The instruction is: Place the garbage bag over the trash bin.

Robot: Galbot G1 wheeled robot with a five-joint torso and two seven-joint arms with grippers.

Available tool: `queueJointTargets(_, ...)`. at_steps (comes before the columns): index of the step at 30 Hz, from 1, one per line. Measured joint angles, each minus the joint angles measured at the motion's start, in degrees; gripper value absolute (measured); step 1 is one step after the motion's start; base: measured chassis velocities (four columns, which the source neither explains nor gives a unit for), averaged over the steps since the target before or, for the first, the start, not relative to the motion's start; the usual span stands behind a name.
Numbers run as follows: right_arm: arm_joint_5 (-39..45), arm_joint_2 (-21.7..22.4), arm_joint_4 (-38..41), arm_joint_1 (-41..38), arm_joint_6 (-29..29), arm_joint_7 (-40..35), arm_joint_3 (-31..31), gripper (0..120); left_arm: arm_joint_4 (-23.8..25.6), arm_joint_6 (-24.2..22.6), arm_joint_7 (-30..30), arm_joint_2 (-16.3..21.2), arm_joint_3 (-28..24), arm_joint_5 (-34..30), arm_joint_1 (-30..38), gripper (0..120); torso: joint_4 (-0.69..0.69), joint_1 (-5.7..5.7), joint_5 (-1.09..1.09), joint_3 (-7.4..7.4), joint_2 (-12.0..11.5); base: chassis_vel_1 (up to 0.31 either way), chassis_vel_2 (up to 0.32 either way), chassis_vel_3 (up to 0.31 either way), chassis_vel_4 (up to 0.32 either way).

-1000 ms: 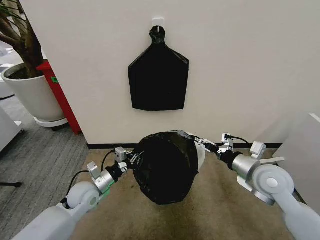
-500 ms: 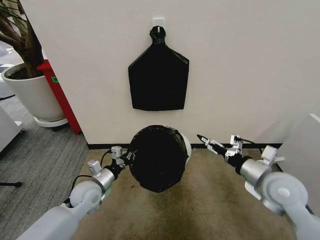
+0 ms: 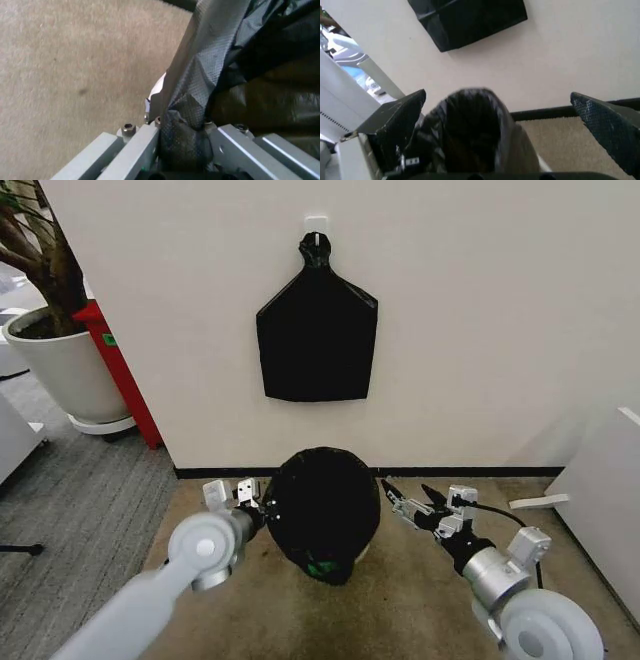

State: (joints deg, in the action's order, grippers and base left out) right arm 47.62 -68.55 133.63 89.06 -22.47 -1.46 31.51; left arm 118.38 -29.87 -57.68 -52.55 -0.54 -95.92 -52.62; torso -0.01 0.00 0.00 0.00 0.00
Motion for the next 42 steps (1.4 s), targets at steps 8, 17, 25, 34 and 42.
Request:
queueJointTargets(8,0.0,-0.4,0.3,0.4,0.5,-0.1,1.0,100,-2.7,-1.8,-4.5,-2.6,-2.1,0.4,1.3,0,0.0,0.0,0.0,0.0,0.0,0.0,0.0,0.0,0.0)
queueJointTargets(17,-0.2,-0.2,0.8,0.6,0.8,-0.4,1.0,100,-6.1,-2.0,-2.7,-5.3,-2.9,2.5,1.2,0,0.0,0.0,0.0,0.0,0.0,0.0,0.0,0.0,0.0)
queueJointTargets(25,0.0,-0.2,0.9,0.5,1.1,-0.9,0.6,100,-8.5,-2.2,1.5,-5.8,-3.1,8.8,-0.1,0,0.01,0.0,0.0,0.0,0.0,0.0,0.0,0.0,0.0)
queueJointTargets(34,0.6,-0.2,1.0,0.5,1.4,-1.4,-0.3,100,-9.4,-2.4,3.3,-6.0,-3.1,11.0,-1.6,0,0.01,0.0,0.0,0.0,0.0,0.0,0.0,0.0,0.0)
queueJointTargets(42,0.7,-0.1,1.0,0.6,1.6,-1.7,-0.3,100,-9.8,-2.7,3.5,-6.3,-2.7,11.4,-2.0,12,0.01,0.0,0.0,0.0,0.0,0.0,0.0,0.0,0.0)
